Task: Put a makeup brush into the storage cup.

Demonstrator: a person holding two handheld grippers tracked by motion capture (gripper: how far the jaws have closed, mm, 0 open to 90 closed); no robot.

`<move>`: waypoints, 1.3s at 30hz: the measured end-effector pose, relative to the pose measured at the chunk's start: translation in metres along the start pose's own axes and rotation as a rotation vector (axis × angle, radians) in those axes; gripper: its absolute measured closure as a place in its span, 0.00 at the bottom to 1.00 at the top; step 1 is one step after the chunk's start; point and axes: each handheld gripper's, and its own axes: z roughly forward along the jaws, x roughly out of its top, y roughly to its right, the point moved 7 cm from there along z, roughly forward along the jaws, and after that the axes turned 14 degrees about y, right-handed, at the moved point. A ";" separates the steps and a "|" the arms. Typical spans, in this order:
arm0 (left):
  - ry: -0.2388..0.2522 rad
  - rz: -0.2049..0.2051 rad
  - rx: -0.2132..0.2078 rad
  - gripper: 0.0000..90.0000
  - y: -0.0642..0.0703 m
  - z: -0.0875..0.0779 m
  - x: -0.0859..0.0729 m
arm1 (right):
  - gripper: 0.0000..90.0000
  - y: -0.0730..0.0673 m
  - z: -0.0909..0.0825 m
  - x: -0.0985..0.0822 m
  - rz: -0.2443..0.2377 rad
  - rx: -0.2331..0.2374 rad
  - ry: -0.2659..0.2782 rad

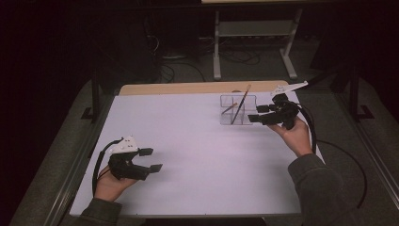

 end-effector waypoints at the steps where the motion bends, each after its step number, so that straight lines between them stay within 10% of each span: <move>1: 0.003 -0.003 0.001 0.31 0.000 0.000 0.000 | 0.39 0.000 -0.001 -0.001 0.003 -0.001 0.002; 39: 0.030 -0.015 0.041 0.27 -0.009 -0.006 -0.001 | 0.27 -0.012 -0.021 -0.028 0.017 -0.014 0.047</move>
